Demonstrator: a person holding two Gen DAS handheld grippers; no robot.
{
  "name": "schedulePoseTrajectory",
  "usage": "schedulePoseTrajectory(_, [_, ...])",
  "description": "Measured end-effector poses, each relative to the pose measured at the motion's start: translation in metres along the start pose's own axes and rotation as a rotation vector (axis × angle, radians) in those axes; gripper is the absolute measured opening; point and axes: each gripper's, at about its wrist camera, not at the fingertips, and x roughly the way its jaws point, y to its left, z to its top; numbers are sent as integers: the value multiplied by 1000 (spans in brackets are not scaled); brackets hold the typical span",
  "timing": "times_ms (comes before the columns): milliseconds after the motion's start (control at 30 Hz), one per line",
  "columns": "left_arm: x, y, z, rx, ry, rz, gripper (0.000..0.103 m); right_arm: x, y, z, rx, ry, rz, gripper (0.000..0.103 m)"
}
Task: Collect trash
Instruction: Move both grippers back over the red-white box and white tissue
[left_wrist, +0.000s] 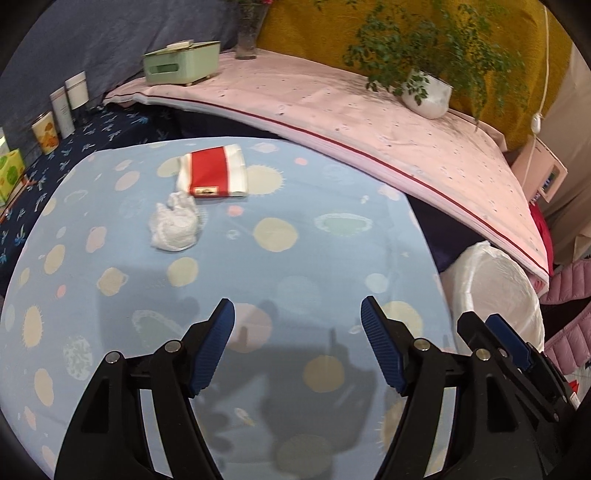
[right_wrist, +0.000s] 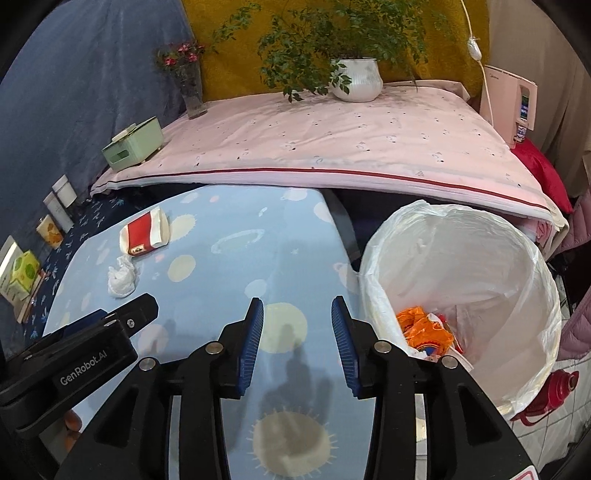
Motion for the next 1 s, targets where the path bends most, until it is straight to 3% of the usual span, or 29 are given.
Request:
schedulePoseTrajectory(233, [3, 36, 2, -58, 8, 29, 68, 7, 37, -3, -56, 19, 28, 45])
schedulePoseTrajectory(633, [20, 101, 8, -166, 30, 73, 76, 31, 84, -3, -128, 56, 52, 45])
schedulePoseTrajectory(800, [31, 128, 20, -215, 32, 83, 83, 49, 105, 1, -156, 75, 70, 45])
schedulePoseTrajectory(1000, [54, 148, 43, -246, 43, 70, 84, 77, 125, 21, -143, 100, 110, 45])
